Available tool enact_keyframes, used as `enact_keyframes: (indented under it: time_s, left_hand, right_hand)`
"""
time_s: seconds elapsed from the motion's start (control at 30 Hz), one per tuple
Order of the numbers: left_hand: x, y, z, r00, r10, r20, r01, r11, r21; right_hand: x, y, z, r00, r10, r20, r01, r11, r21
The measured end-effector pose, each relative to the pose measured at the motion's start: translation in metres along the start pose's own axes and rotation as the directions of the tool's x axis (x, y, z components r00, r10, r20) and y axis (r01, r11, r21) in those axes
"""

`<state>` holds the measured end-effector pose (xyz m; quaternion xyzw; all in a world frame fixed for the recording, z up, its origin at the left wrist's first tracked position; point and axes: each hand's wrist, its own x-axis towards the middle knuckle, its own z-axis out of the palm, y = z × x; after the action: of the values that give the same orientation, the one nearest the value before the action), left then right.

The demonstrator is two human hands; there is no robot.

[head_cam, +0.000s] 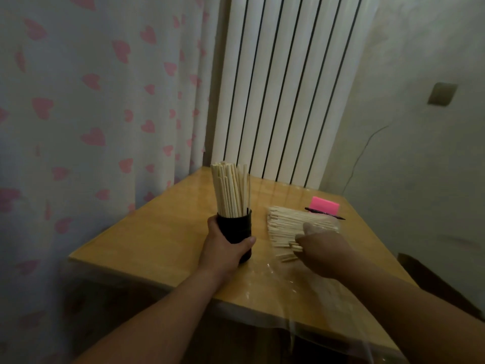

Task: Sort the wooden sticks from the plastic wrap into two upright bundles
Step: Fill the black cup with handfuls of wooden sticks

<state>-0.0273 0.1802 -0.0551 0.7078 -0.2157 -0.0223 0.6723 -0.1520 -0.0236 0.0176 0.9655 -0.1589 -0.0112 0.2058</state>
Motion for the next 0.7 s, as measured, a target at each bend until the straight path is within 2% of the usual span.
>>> enact_keyframes:
  time_s: [0.13,0.2,0.3,0.43,0.57,0.63,0.7]
  left_hand:
    - [0.0,0.0,0.0,1.0,0.01,0.006,-0.01,1.0,0.021]
    - [0.0,0.0,0.0,1.0,0.012,0.005,-0.012,1.0,0.023]
    - [0.0,-0.001,0.0,1.0,0.008,0.004,-0.008,1.0,0.019]
    - [0.0,0.0,0.0,1.0,0.015,0.014,-0.015,1.0,0.025]
    - [0.0,-0.001,-0.001,1.0,0.009,0.024,-0.009,1.0,0.018]
    - [0.001,-0.001,-0.001,1.0,0.009,0.029,-0.01,0.999,0.031]
    - [0.002,-0.002,0.0,1.0,0.007,0.031,-0.008,0.999,0.041]
  right_hand:
    - [0.003,0.005,-0.004,0.988,-0.069,-0.136,0.081,0.993,0.087]
    - [0.004,0.009,-0.009,0.984,-0.057,-0.169,0.08,0.988,0.132]
    - [0.0,0.013,-0.024,0.978,0.031,-0.209,0.051,0.924,0.378]
    - [-0.003,0.021,-0.059,0.959,0.162,-0.233,0.064,0.674,0.736]
    - [0.004,0.027,-0.079,0.978,0.151,-0.147,0.062,0.458,0.887]
    - [0.004,0.026,-0.091,0.976,0.155,-0.15,0.105,0.27,0.957]
    - [0.005,0.021,-0.111,0.958,0.224,-0.179,0.172,0.05,0.984]
